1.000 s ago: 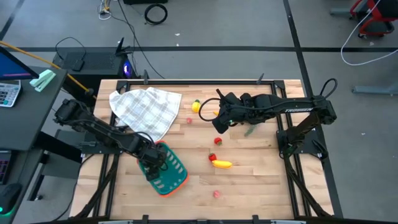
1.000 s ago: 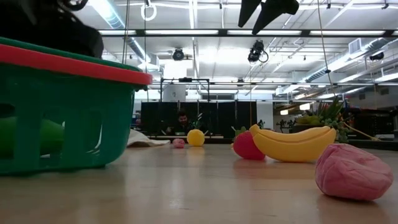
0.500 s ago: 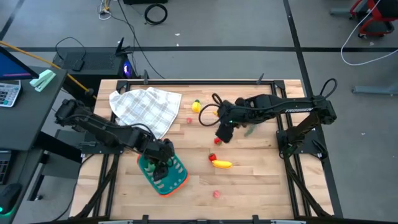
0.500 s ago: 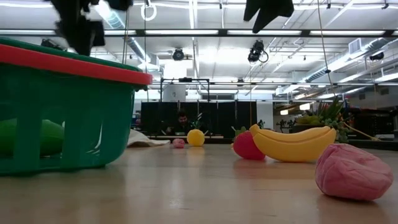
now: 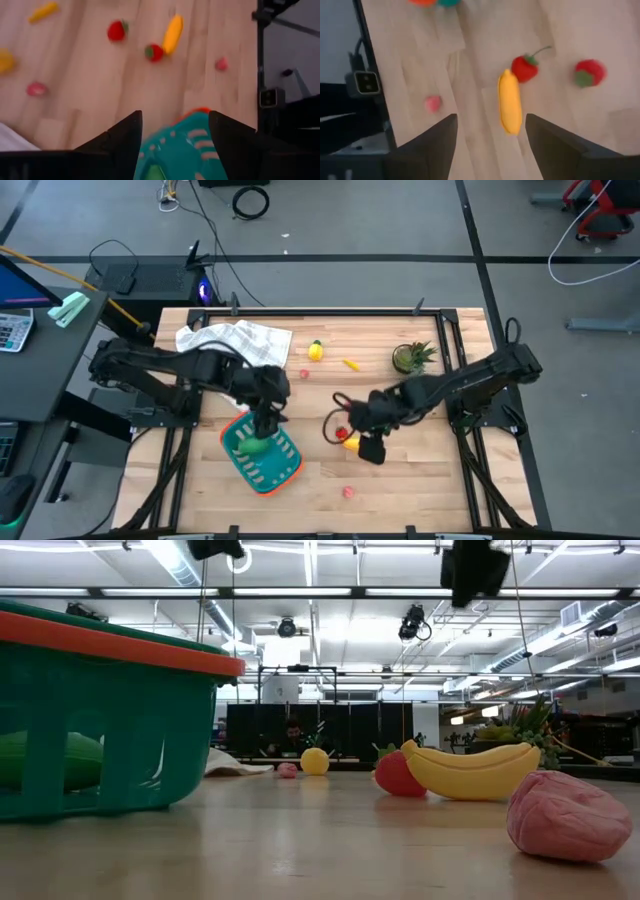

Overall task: Pick and placing Produce into tupperware
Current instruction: Put the yellow banana into the blue basket

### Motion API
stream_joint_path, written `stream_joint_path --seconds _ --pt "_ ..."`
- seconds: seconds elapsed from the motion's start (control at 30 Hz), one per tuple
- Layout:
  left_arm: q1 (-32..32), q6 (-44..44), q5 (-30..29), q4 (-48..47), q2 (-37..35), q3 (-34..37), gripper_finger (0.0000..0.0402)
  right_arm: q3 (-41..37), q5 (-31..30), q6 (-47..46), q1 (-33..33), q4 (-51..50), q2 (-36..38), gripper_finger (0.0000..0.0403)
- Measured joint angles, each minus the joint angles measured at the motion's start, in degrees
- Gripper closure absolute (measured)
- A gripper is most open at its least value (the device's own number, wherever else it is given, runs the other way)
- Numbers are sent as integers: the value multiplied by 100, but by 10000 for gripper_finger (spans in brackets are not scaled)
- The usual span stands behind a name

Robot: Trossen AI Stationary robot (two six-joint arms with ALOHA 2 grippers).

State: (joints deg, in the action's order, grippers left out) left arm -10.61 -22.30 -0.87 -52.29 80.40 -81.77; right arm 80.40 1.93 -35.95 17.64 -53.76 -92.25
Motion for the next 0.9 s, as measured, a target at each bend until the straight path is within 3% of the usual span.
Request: stream_joint_path --seconds 0.27,0.5,0.9 --pt "432 115 -1 -5 0 -560 169 -1307 -57 207 102 1103 -4 168" --pt "606 111 -1 0 0 -696 175 -1887 -63 963 102 1897 -2 169" --pt "630 106 1 9 0 -696 179 -2631 -310 1010 117 2820 0 167"
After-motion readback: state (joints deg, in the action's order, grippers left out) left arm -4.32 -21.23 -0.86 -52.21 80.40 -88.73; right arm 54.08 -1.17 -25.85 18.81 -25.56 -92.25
